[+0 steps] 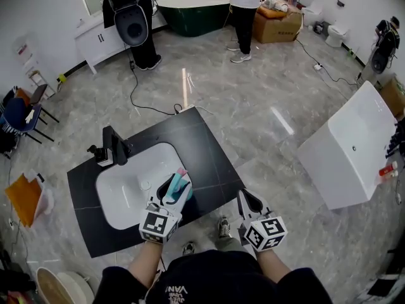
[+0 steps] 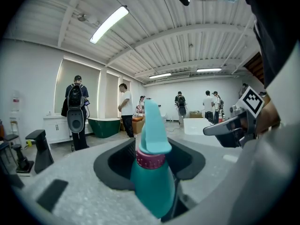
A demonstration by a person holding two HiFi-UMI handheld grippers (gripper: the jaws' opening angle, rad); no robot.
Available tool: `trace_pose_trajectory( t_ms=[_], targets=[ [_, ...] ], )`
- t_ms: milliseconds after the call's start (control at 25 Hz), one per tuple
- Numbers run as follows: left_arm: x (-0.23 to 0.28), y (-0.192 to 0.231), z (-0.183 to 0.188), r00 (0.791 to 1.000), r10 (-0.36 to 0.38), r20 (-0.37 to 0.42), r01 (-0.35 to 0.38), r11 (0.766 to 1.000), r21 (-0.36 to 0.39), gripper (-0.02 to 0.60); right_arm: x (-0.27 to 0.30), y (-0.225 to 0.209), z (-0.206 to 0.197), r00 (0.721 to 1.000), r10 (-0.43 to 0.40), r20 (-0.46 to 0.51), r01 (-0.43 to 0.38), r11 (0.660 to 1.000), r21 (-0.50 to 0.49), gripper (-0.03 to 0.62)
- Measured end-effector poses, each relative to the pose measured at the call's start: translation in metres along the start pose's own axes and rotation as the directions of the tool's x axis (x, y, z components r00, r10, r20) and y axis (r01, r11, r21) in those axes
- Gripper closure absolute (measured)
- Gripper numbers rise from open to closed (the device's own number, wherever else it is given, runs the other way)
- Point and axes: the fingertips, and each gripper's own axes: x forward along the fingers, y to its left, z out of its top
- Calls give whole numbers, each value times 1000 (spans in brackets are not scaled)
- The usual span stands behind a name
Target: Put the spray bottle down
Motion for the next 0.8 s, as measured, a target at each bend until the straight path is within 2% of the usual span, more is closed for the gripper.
trace_pose_trajectory(
  t_ms=[800],
  targets=[
    [86,18,-12,982,187,2,-186,979,-89,391,28,-64,6,990,119,-80,-121,992,-19,595]
  ],
)
